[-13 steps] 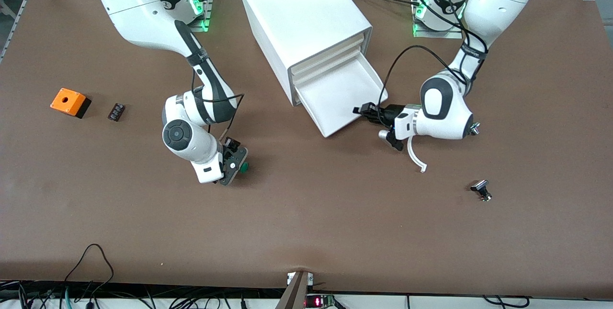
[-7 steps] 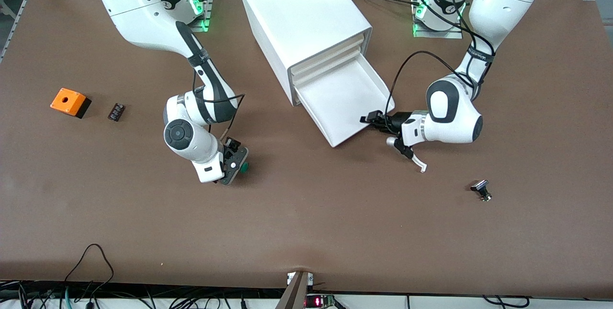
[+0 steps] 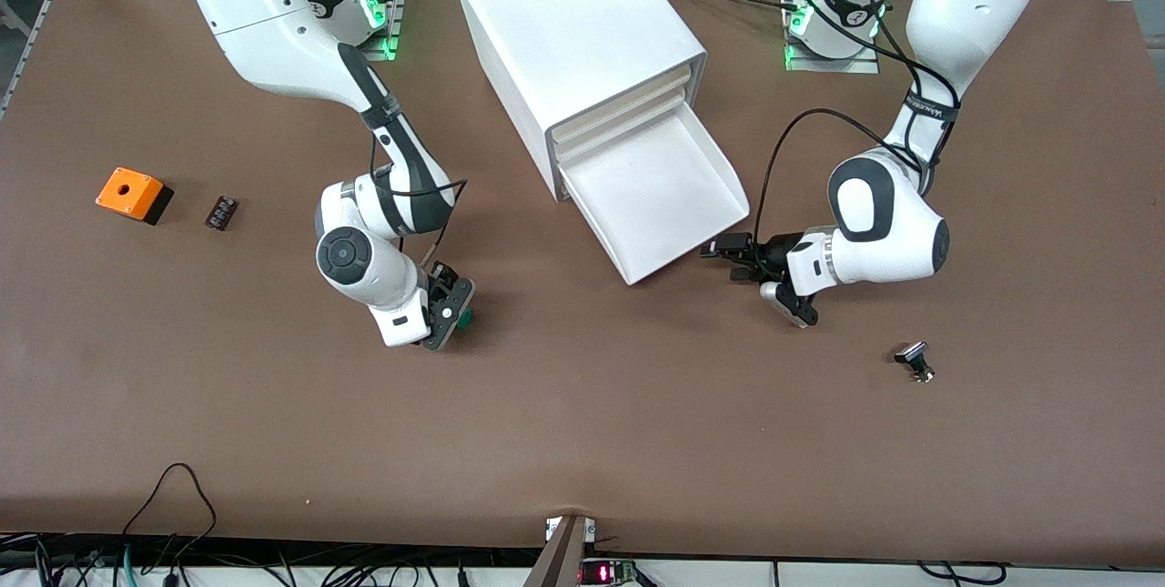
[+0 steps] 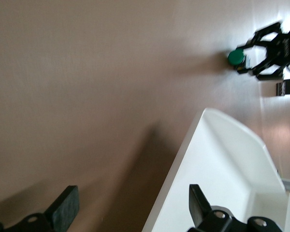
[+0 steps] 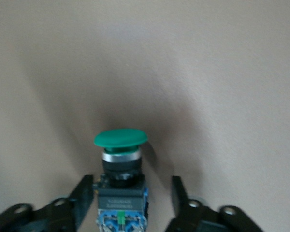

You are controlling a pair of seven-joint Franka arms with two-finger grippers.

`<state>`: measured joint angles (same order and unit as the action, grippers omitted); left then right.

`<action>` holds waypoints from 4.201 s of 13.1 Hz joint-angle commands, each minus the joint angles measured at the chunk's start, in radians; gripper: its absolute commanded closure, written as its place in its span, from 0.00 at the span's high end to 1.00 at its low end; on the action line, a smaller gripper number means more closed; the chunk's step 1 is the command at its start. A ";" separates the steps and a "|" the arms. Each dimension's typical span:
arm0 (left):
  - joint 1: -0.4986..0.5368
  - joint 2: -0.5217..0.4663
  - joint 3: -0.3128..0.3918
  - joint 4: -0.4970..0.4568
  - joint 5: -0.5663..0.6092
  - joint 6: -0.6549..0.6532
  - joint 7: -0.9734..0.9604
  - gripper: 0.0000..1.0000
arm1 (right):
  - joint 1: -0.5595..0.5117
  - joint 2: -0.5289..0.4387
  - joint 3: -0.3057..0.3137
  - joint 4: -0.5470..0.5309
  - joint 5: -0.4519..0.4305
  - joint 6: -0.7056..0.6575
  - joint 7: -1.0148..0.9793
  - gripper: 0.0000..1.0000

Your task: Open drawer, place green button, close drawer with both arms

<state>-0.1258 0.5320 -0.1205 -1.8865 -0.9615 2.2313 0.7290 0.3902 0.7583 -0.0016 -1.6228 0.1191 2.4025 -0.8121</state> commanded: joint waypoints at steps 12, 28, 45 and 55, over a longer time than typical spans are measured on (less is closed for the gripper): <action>0.196 -0.363 0.096 0.288 0.688 -0.382 -0.127 1.00 | 0.068 -0.091 -0.001 0.082 -0.055 -0.040 -0.015 0.16; 0.147 -0.504 0.082 0.271 1.001 -0.587 -0.543 1.00 | 0.278 -0.079 0.190 0.334 -0.125 -0.258 -0.331 0.18; 0.144 -0.506 0.081 0.274 0.992 -0.590 -0.543 1.00 | 0.533 0.000 0.017 0.333 -0.122 -0.075 -0.032 1.00; 0.144 -0.504 0.081 0.276 0.992 -0.590 -0.543 1.00 | 0.342 -0.157 -0.015 0.322 0.036 -0.131 0.160 1.00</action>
<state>0.0208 0.0271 -0.0386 -1.6181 0.0243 1.6426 0.1987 0.7732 0.6482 -0.0158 -1.2714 0.1393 2.2854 -0.7312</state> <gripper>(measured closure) 0.000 0.000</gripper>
